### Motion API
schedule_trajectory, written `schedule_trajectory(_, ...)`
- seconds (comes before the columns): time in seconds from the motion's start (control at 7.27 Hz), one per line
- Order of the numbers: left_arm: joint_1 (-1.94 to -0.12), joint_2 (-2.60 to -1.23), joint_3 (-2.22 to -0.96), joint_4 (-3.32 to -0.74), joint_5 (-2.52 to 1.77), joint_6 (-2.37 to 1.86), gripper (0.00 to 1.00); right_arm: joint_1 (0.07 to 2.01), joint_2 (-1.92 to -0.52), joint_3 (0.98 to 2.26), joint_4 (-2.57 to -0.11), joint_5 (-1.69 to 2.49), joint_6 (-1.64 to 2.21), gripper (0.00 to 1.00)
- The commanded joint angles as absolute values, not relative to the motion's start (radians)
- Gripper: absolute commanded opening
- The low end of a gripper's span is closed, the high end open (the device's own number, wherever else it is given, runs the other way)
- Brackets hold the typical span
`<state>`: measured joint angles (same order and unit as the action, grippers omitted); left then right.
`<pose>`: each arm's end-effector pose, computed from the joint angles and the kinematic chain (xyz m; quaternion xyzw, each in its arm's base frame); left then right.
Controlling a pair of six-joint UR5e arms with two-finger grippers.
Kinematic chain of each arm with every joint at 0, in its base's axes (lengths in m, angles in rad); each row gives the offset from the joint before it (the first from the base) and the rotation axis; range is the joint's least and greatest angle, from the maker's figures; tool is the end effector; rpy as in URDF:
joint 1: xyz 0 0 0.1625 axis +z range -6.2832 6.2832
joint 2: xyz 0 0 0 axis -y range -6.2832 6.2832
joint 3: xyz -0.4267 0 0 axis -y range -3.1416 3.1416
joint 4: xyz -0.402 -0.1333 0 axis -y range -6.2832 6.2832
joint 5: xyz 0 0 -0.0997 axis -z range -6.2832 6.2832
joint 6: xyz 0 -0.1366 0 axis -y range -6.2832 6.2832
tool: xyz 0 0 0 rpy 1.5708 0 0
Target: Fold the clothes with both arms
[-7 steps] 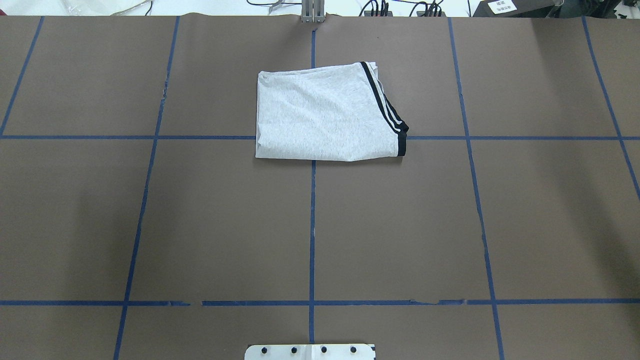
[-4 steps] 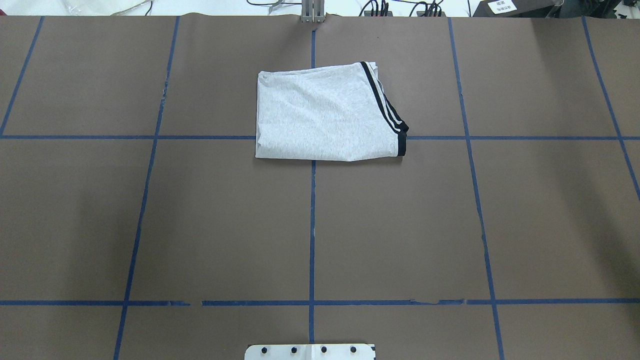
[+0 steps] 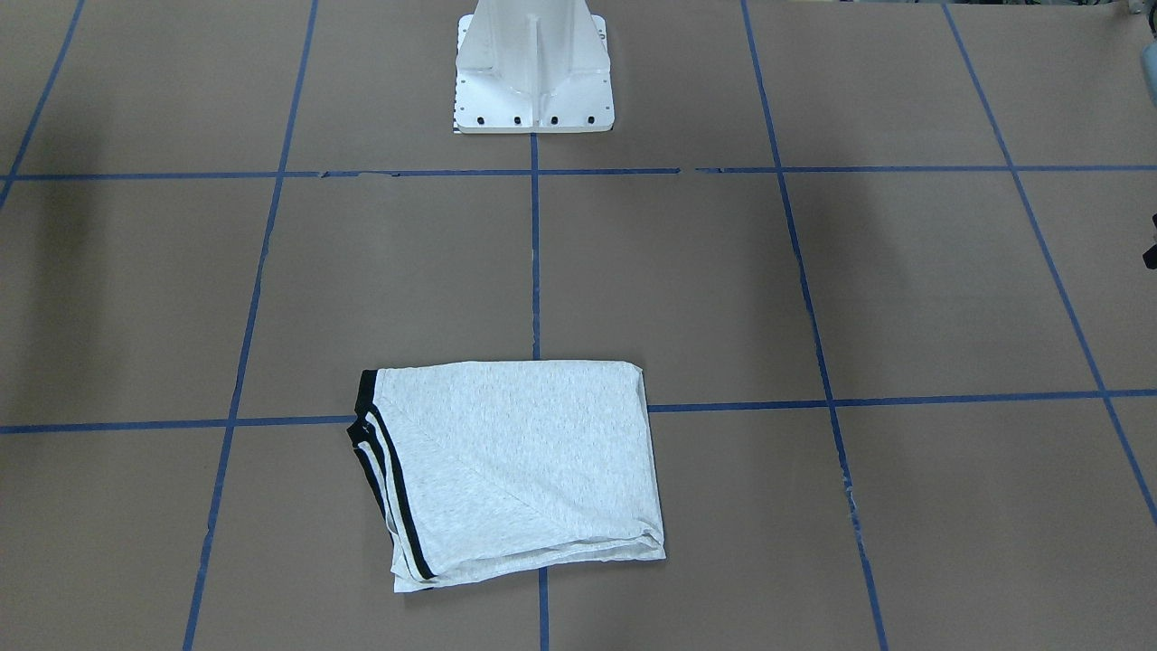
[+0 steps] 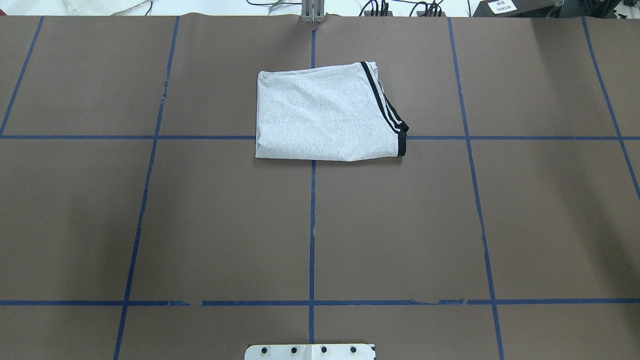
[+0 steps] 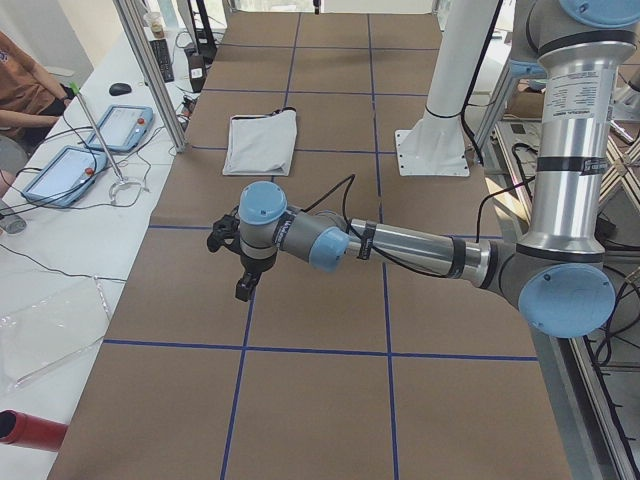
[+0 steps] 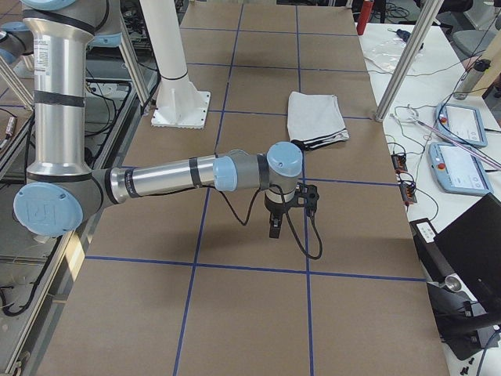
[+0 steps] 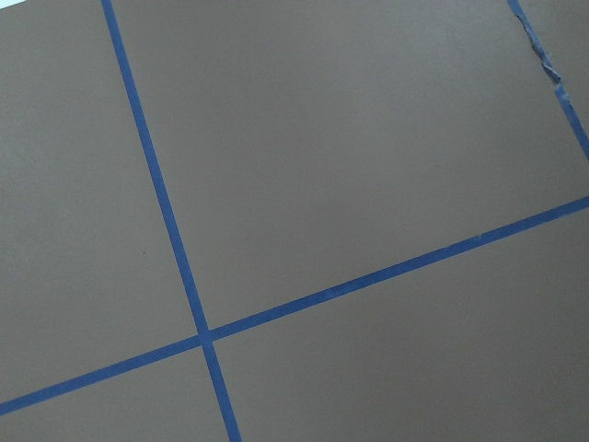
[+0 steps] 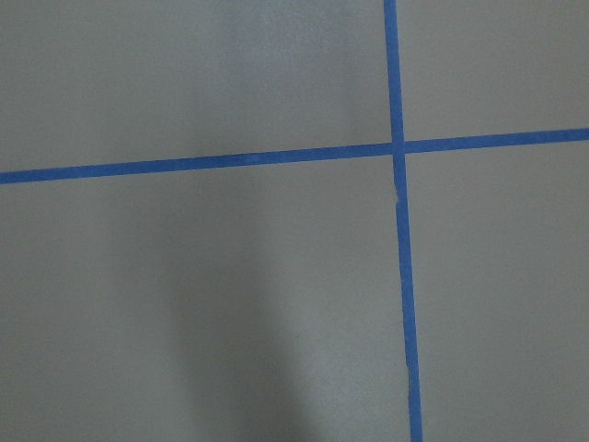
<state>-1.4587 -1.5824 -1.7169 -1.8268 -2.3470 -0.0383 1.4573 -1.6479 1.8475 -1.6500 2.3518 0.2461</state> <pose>0.0222 -0.5333 0.5752 0.1617 0.3836 0.1111 0.9024 -0.0165 -0.4730 0.5926 -0.0132 -0.3838 0.0383 0.9225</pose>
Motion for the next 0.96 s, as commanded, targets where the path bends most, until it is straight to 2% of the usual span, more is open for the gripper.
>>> schedule_trajectory(0.0, -1.459, -1.578, -1.713, -1.827, -2.344, -0.038, 1.00, 1.457, -1.652, 1.844, -1.655, 2.353, 0.245, 1.00)
schedule_trajectory(0.83, -1.460, -1.578, -1.724, -1.830, -2.341, -0.038, 1.00, 1.457, -1.654, 1.850, -1.649, 2.350, 0.245, 1.00)
